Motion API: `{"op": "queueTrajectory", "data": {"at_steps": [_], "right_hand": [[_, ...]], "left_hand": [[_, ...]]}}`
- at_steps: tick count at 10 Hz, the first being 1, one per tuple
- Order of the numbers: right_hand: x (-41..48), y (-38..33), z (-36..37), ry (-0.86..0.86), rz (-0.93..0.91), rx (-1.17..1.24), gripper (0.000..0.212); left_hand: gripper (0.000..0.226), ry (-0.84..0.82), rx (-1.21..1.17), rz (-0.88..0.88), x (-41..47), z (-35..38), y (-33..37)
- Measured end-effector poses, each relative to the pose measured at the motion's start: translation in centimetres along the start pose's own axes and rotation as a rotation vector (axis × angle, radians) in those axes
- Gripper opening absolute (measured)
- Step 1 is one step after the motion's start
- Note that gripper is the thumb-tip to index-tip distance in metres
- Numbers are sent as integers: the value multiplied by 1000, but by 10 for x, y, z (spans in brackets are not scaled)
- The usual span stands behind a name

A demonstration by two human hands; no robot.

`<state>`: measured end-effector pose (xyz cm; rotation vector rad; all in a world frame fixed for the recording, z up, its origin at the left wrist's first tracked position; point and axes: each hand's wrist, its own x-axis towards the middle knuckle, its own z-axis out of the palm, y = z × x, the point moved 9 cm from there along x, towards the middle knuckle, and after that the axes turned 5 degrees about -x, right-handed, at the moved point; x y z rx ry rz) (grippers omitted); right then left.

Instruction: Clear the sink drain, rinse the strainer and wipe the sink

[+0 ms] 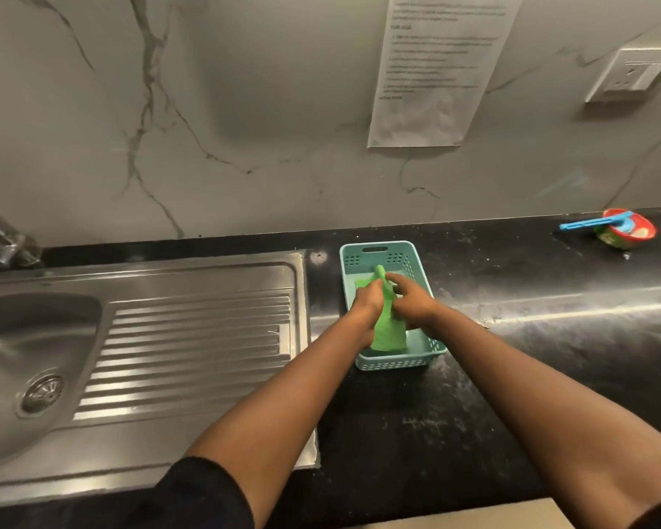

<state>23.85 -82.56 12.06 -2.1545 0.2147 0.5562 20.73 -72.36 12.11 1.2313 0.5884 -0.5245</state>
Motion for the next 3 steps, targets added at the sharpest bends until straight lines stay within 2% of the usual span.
{"op": "queueTrajectory", "data": {"at_steps": [2,3], "right_hand": [[9,14,5,12,-57,-176,92],[8,4,3,48,-165,-395,85]], "left_hand": [[66,34,88,28,14,-1,-13],[69,18,118,90,7,0,-10]]}}
